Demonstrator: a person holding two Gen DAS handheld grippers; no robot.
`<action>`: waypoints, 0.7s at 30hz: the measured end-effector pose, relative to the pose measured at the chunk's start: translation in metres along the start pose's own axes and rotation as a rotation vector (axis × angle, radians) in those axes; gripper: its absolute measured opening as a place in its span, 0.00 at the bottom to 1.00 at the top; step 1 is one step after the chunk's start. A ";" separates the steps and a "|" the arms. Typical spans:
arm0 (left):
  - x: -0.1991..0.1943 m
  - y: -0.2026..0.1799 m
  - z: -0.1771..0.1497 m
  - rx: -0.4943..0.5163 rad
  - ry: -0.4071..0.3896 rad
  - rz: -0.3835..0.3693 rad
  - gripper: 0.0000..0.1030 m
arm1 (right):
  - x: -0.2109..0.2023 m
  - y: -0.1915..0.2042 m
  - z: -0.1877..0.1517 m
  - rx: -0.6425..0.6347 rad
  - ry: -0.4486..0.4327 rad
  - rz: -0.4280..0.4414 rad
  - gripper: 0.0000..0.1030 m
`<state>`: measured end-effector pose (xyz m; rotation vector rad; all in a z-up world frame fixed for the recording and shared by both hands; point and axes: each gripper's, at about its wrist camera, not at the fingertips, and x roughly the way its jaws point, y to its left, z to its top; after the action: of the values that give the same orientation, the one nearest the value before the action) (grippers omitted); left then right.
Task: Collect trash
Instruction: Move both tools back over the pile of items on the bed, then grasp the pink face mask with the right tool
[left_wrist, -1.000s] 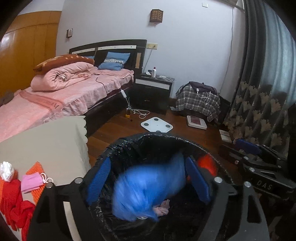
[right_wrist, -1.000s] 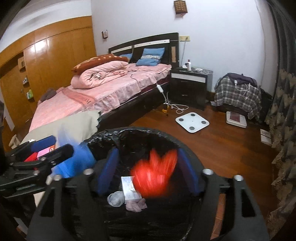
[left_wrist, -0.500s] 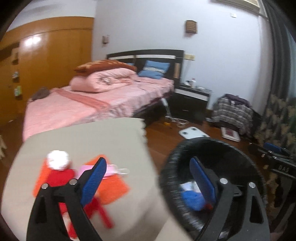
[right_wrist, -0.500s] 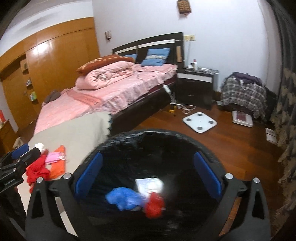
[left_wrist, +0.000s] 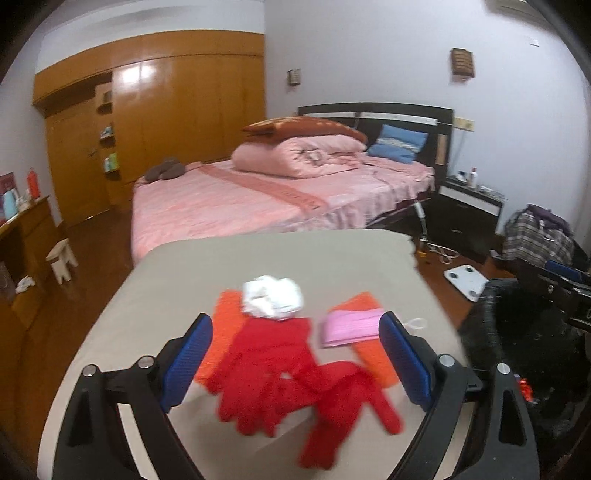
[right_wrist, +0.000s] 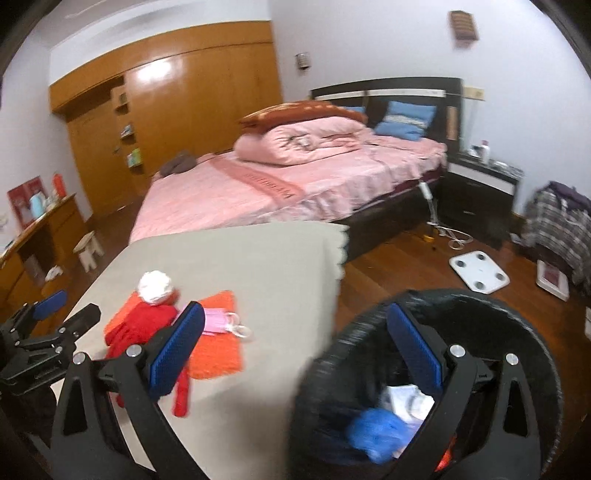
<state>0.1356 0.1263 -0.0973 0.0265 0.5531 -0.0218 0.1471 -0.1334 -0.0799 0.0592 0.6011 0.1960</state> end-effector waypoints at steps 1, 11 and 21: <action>0.003 0.005 -0.001 -0.004 0.004 0.008 0.87 | 0.007 0.009 0.002 -0.013 0.005 0.012 0.93; 0.027 0.043 -0.018 -0.036 0.035 0.075 0.87 | 0.069 0.066 -0.001 -0.078 0.068 0.070 0.93; 0.055 0.058 -0.027 -0.051 0.057 0.103 0.87 | 0.122 0.092 -0.020 -0.108 0.158 0.077 0.88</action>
<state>0.1694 0.1841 -0.1479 0.0064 0.6085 0.0938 0.2186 -0.0187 -0.1541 -0.0378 0.7455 0.3091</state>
